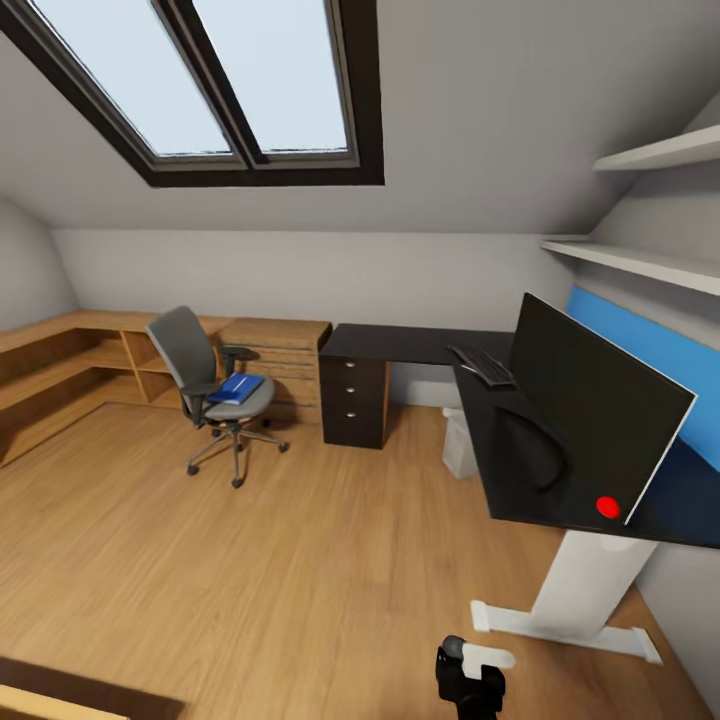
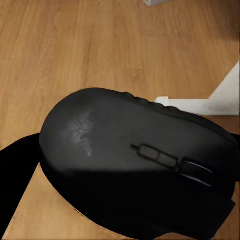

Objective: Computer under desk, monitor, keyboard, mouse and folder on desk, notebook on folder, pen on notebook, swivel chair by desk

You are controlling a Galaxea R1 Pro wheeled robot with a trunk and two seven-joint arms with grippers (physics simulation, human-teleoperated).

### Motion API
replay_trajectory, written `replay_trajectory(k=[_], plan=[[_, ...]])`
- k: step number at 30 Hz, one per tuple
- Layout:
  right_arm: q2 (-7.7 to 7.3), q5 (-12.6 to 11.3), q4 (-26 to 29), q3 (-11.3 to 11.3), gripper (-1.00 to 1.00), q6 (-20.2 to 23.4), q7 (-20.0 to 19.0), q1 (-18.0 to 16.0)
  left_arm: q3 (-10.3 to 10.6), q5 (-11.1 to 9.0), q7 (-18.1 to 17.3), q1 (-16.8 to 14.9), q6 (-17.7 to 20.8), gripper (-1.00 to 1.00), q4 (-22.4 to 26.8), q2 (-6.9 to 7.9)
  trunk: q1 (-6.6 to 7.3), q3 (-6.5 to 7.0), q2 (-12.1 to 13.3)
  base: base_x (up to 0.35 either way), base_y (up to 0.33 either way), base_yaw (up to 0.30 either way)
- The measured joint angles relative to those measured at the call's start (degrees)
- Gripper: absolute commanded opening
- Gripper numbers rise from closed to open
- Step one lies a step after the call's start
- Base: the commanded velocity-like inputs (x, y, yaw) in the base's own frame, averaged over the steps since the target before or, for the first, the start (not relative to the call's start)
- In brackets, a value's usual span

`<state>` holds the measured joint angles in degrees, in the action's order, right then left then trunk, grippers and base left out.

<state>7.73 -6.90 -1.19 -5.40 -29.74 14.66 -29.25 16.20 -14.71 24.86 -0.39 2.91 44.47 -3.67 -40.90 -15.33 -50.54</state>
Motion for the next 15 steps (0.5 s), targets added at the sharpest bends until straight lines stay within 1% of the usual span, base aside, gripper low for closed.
replay_trajectory(k=[3, 6, 9, 13, 15], plan=[[0.05, 0.1, 0.0, 0.0, -1.0, -0.5, 0.0, 0.3, 0.0, 0.0, 0.0, 0.0, -0.1, 1.0, 0.0, 0.01, 0.0, 0.27, 0.0, 0.314, 0.187, 0.01], [0.07, 0.1, 0.0, -0.1, -1.0, -0.6, 0.0, 0.3, 0.0, 0.0, 0.0, 0.0, -0.2, 1.0, 0.0, 0.01, 0.0, 0.54, 0.0, 0.279, 0.091, 0.073], [0.07, 0.1, 0.0, -0.1, -1.0, -0.6, 0.0, 0.3, 0.0, 0.1, 0.0, 0.0, -1.3, 1.0, 0.1, -0.01, -0.03, 0.8, 0.0, 0.045, 0.012, 0.147], [0.07, 0.1, 0.0, -0.1, -1.0, -0.7, 0.0, 0.3, 0.0, 0.2, 0.3, 0.0, -1.5, 1.0, 0.2, -0.08, 0.84, 1.8, 1.6, 0.016, 0.003, 0.168], [0.07, 0.1, 0.0, -0.1, -1.0, -0.7, 0.0, 0.3, 0.0, 0.2, 0.4, 0.0, -1.5, 1.0, 0.2, -0.07, 1.29, 2.21, 2.4, 0.184, 0.0, 0.113]])
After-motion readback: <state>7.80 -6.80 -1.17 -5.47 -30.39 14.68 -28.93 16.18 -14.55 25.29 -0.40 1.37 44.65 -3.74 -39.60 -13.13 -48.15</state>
